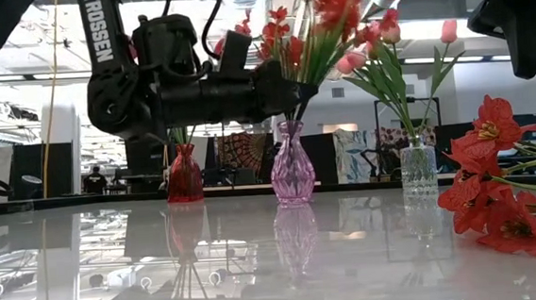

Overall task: Sort flowers into vase by color
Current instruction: Put the orange flowers into the purple vase

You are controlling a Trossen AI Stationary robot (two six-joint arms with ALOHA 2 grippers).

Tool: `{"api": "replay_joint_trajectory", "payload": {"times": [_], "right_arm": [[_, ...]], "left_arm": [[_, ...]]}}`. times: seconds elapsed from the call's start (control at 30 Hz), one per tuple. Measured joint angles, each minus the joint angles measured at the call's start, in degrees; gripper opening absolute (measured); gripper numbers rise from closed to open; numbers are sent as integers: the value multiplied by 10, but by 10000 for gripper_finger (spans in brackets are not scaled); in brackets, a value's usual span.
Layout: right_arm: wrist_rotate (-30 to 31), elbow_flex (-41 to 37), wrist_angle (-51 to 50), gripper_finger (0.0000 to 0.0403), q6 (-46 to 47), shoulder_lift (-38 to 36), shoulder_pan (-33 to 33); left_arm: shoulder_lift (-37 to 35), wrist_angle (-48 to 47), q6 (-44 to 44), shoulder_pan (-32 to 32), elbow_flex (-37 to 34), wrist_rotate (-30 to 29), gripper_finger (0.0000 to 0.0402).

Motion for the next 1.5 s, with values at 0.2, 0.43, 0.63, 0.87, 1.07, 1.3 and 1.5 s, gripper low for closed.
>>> {"api": "replay_joint_trajectory", "payload": {"times": [0.2, 0.43, 0.63, 0.87, 1.07, 1.3, 1.5], "right_arm": [[0, 0, 0, 302, 0, 0, 0], [-1, 0, -1, 302, -1, 0, 0], [-2, 0, -1, 302, -1, 0, 0], [-2, 0, -2, 302, 0, 0, 0], [-2, 0, -3, 302, 0, 0, -1], [-2, 0, -6, 302, -18, 0, -6], [-17, 0, -9, 302, -32, 0, -16]], "left_arm": [[0, 0, 35, -14, 0, 2, 168], [0, -1, 73, -31, 0, 2, 194], [-4, -3, 96, -39, -1, -45, 194], [-33, -37, 90, -38, -4, -80, 194], [-94, -183, 65, -38, -4, -80, 194], [-177, -373, 28, -39, -3, -78, 194], [-223, -414, 52, -41, -3, -29, 194]]}}
